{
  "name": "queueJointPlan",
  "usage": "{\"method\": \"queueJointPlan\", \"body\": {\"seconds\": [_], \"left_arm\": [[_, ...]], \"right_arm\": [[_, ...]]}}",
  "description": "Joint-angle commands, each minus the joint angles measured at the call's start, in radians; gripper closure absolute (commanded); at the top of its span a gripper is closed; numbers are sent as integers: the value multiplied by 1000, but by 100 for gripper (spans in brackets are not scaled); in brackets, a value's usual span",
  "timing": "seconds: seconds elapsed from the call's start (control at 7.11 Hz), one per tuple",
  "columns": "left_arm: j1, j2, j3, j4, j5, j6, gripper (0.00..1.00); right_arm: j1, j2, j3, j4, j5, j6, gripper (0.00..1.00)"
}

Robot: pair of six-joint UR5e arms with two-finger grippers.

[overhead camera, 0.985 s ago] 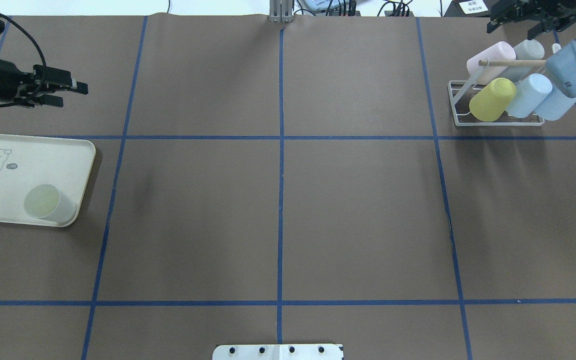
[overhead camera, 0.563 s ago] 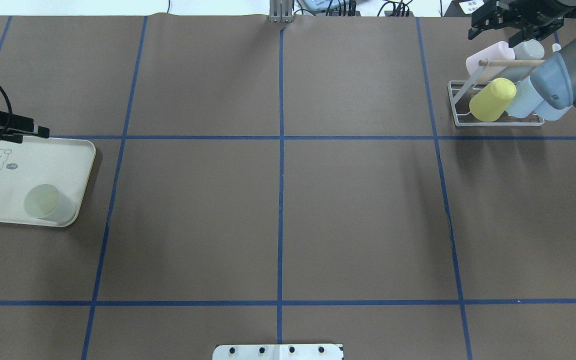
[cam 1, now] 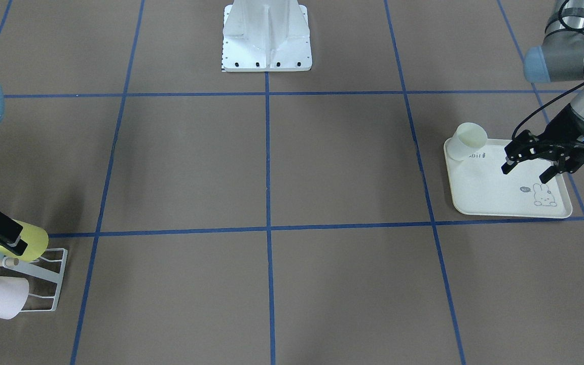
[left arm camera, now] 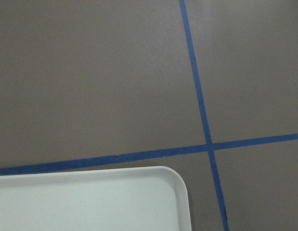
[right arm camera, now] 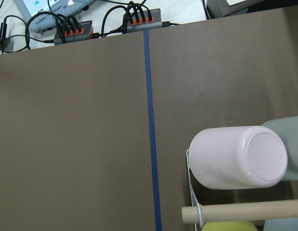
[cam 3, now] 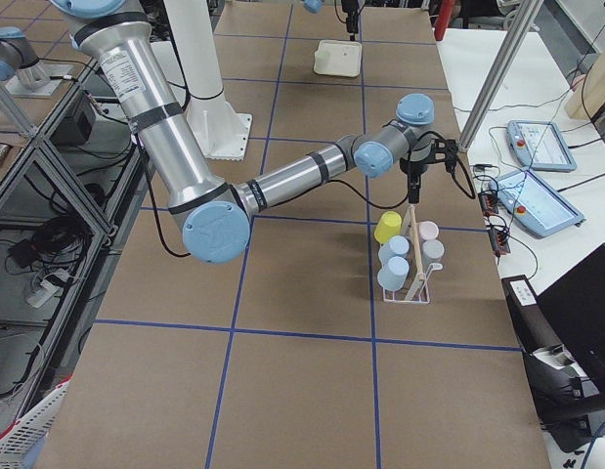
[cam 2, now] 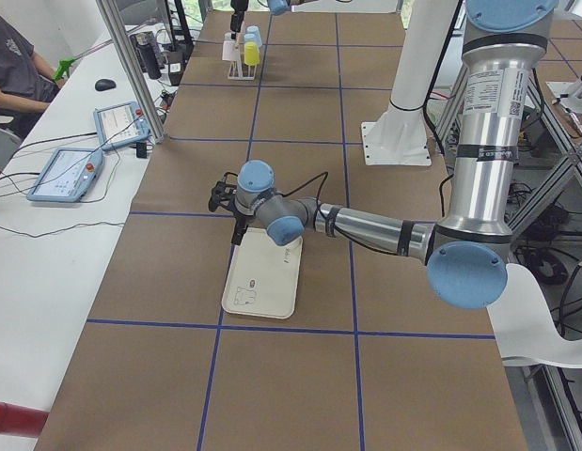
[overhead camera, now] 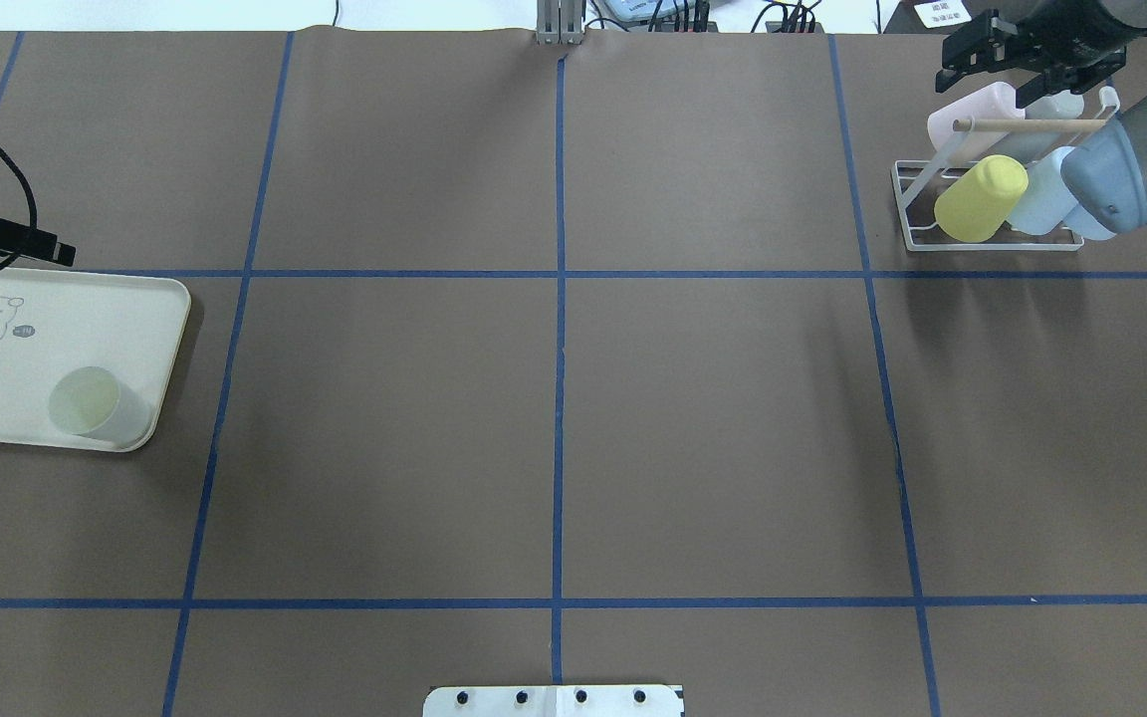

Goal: Transfer IKEA cup to right arm and place on rack

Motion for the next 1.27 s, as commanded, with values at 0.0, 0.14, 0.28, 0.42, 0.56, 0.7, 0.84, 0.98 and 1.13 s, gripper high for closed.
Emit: {"method": "queueJointPlan", "body": {"seconds": [0.0,0.14,0.28,0.42,0.56,0.7,0.84,0.98,1.13], "left_arm": [[44,87,-98,107,23,27,0],[92,98,-98,112,21,12,0],[141,99,-98,112,21,-8,0],[194,98,-98,110,23,-60,0],[206,99,-94,112,23,-62,0],[206,116,-97,110,23,-64,0],[206,121,-98,110,23,-64,1],[206,135,-98,110,21,-64,1],[210,147,-100,110,20,-64,3]], "right_arm": [[-2,-5,3,0,0,-1,2],[-6,-5,4,0,2,0,2],[-9,-11,16,0,2,0,2],[-9,-23,29,0,3,0,2],[-11,-25,33,0,3,0,2],[-11,-26,42,0,5,2,2],[-12,-26,49,0,6,11,2],[-15,-33,52,0,5,26,2],[-17,-34,64,0,5,28,2]]}}
